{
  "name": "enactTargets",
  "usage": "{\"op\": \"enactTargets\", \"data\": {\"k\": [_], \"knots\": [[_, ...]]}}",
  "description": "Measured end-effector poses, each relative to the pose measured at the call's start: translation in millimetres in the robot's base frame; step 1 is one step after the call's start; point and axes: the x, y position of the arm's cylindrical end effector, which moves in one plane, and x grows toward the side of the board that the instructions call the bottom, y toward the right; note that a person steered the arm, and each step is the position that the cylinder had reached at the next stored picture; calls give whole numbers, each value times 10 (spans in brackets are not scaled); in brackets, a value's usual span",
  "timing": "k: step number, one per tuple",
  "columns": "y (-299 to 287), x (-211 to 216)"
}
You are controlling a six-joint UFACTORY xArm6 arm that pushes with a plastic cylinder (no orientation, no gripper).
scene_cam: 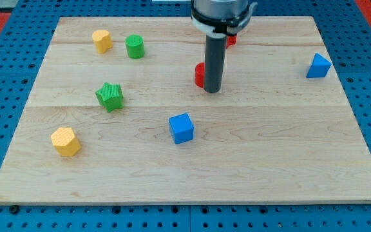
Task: Move the red circle left to the red star
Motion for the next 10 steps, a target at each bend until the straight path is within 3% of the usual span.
{"op": "enactTargets", "data": {"k": [2, 4, 6, 7, 8, 9, 10], "knots": [[-559, -198], [-296, -492], [89, -81], [138, -288], [134, -612], [114, -676], [-307, -606]]}}
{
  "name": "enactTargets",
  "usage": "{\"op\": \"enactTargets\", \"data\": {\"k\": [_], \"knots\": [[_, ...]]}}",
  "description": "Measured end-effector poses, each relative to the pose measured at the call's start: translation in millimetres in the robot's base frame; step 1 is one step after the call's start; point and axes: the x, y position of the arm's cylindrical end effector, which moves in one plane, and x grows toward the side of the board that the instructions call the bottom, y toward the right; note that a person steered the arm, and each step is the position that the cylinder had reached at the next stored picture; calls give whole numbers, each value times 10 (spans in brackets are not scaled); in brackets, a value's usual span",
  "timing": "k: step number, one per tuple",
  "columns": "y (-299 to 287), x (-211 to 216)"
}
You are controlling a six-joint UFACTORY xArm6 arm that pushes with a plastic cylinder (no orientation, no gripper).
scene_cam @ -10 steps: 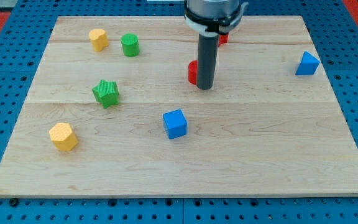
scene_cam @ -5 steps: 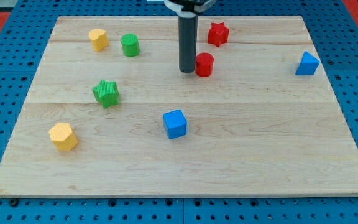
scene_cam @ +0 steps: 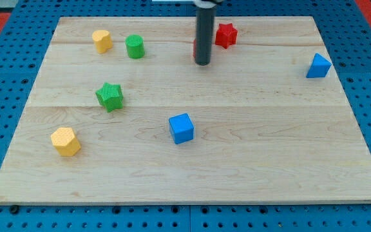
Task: Move the red circle left to the red star
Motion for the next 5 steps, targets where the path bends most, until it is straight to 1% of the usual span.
{"op": "enactTargets", "data": {"k": [1, 2, 3, 4, 5], "knots": [[-39, -80], [-22, -313], [9, -441], [-74, -252], [-453, 313]]}}
